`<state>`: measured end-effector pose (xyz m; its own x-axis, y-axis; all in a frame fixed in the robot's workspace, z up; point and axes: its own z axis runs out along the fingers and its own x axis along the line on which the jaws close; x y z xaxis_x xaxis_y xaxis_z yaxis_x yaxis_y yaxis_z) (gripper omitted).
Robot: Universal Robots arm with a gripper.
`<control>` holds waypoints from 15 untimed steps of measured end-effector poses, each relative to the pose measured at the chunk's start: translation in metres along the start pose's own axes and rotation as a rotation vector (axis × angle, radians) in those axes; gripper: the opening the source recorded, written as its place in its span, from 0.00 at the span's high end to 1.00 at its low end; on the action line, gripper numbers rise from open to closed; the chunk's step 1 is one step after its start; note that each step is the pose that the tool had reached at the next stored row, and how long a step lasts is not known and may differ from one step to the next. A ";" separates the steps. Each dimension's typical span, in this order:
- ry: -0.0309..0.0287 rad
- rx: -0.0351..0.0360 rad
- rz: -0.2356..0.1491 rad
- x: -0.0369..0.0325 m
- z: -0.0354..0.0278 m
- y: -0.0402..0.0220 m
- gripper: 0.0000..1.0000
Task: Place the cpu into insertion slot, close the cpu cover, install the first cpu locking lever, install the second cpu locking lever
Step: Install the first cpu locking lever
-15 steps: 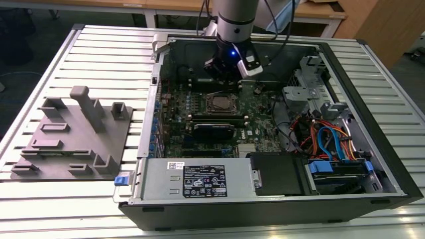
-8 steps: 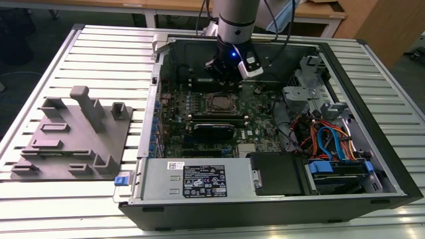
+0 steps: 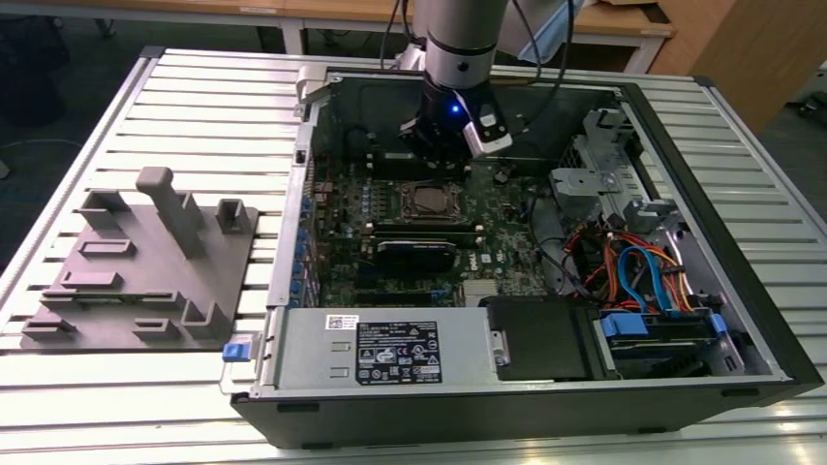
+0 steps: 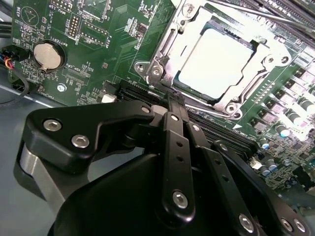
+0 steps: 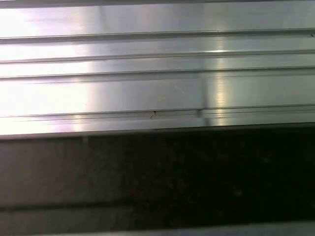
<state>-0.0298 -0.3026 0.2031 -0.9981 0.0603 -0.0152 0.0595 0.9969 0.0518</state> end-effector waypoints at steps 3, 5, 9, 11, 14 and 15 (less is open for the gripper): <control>0.0010 0.0000 0.001 -0.0004 0.0015 0.0000 0.90; 0.0017 0.0001 0.001 -0.0008 0.0025 -0.0001 0.90; 0.0031 0.0004 0.002 -0.0013 0.0037 -0.0002 0.90; 0.0032 0.0004 0.002 -0.0015 0.0038 -0.0001 0.90; 0.0031 0.0001 0.002 -0.0016 0.0038 -0.0001 0.90; 0.0031 0.0002 0.002 -0.0016 0.0035 -0.0001 0.90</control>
<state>-0.0282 -0.3026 0.1997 -0.9980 0.0620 -0.0121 0.0613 0.9968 0.0517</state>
